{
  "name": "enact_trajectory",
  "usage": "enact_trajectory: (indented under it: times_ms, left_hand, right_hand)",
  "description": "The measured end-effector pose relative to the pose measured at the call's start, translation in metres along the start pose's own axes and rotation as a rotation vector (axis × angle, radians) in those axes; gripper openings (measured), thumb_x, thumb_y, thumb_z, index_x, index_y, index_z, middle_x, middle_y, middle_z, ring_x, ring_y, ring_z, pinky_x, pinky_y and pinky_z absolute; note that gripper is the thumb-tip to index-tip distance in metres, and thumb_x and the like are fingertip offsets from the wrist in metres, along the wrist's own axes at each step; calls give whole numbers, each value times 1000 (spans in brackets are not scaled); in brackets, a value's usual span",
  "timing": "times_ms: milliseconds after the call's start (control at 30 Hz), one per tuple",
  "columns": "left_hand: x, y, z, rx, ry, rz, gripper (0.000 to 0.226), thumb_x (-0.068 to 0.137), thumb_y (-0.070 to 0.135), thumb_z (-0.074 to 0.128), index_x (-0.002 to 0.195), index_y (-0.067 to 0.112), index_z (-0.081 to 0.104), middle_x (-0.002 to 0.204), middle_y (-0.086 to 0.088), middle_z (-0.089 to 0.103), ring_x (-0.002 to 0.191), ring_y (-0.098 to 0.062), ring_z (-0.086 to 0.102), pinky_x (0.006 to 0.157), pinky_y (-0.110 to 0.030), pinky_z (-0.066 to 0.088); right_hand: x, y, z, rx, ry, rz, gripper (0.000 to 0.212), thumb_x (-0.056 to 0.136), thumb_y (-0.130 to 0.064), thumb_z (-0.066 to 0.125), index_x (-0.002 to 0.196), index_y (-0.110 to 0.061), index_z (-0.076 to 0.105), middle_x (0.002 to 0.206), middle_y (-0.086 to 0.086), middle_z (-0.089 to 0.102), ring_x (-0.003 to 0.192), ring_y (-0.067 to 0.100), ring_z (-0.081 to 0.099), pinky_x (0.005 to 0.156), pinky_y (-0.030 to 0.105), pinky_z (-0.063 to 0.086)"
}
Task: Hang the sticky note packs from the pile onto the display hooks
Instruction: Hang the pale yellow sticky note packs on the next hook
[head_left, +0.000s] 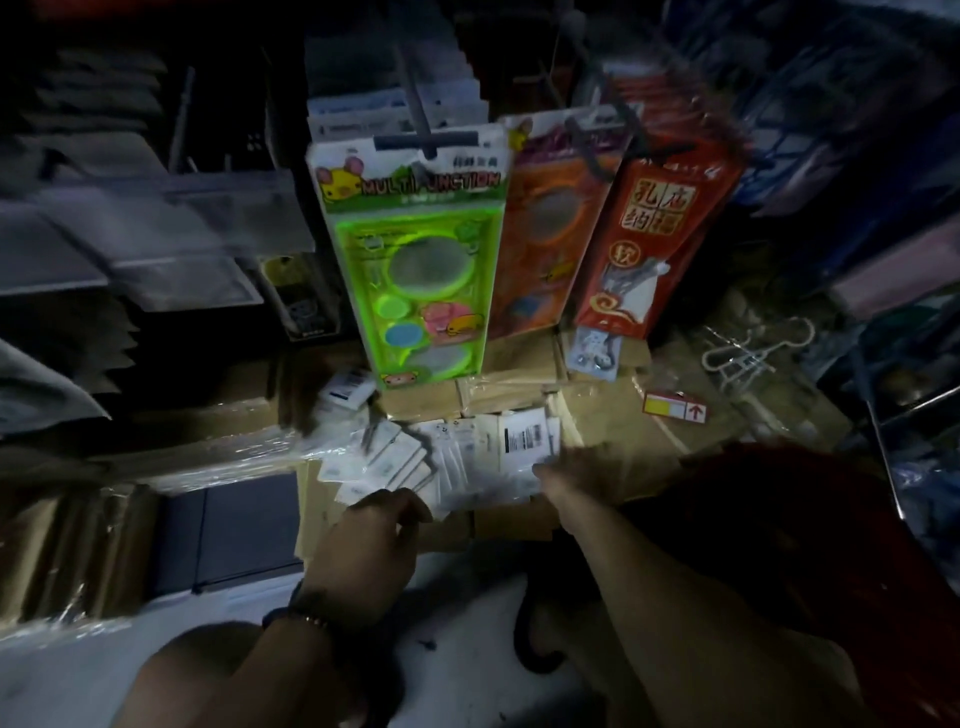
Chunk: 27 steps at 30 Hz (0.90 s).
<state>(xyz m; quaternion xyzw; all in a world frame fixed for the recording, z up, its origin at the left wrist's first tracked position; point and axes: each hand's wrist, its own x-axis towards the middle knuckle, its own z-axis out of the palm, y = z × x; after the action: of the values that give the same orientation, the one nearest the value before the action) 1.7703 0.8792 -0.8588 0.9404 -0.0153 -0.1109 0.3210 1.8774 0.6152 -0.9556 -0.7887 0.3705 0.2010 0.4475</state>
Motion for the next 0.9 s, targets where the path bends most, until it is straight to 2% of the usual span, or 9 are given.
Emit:
enact_trajectory:
  times_ms: [67, 167, 233, 367, 533, 600, 700, 800, 900]
  left_hand:
    - [2, 3, 4, -2, -23, 19, 19, 96, 18, 66, 98, 37, 69, 96, 18, 68, 81, -5, 65, 74, -32, 56]
    - [6, 3, 6, 5, -70, 33, 13, 99, 25, 65, 101, 37, 69, 99, 18, 68, 82, -2, 65, 75, -29, 56]
    - [7, 2, 6, 3, -95, 37, 11, 99, 28, 64, 103, 37, 69, 100, 18, 69, 83, -1, 65, 77, -30, 56]
    - [5, -1, 5, 18, -119, 17, 13, 101, 29, 64, 104, 39, 70, 104, 20, 70, 85, -1, 64, 78, -23, 53]
    - [7, 0, -1, -30, -95, -39, 14, 101, 28, 67, 99, 41, 70, 99, 20, 71, 83, 0, 66, 76, -21, 53]
    - [7, 2, -3, -47, -100, -42, 13, 101, 28, 67, 98, 41, 70, 97, 21, 71, 82, 2, 66, 75, -21, 54]
    - [4, 6, -5, -79, -99, -69, 13, 101, 25, 68, 98, 38, 71, 96, 22, 72, 82, 2, 67, 75, -18, 53]
    - [2, 11, -4, -189, -88, -139, 11, 101, 27, 69, 97, 36, 73, 95, 18, 74, 85, -4, 70, 79, -23, 55]
    - [1, 21, -7, -483, -169, -305, 10, 104, 35, 65, 101, 29, 73, 98, 2, 79, 78, -16, 75, 72, -30, 56]
  right_hand:
    - [2, -6, 4, -17, 56, -14, 19, 88, -21, 78, 105, -17, 73, 89, 0, 71, 69, 14, 67, 46, 16, 50]
    - [9, -10, 10, -31, 98, 12, 24, 80, -34, 81, 100, -23, 74, 95, -1, 78, 72, 19, 73, 62, 35, 65]
    - [14, -13, 12, -19, 97, 41, 25, 85, -40, 80, 103, -24, 72, 97, 0, 76, 70, 20, 73, 59, 36, 65]
    - [7, -24, 16, 129, 76, 92, 10, 95, -26, 70, 105, -23, 73, 90, 8, 75, 68, 29, 78, 60, 49, 68]
    - [0, -24, 19, 357, 50, 175, 13, 103, -15, 60, 108, -23, 70, 102, 9, 71, 81, 31, 72, 68, 51, 68]
    - [-4, -21, 14, 170, 126, 46, 16, 102, -15, 60, 114, -21, 68, 109, 9, 73, 86, 32, 73, 74, 46, 68]
    - [-17, -16, 4, -31, 143, -143, 18, 98, -17, 63, 113, -10, 71, 117, 14, 75, 106, 36, 72, 85, 32, 53]
    - [-34, -12, -3, -11, 63, -245, 9, 90, -23, 66, 90, -14, 69, 93, 5, 76, 91, 33, 73, 81, 39, 61]
    - [-44, -7, -11, -2, -33, -417, 21, 79, -35, 64, 80, -15, 59, 71, 0, 67, 72, 28, 69, 72, 49, 63]
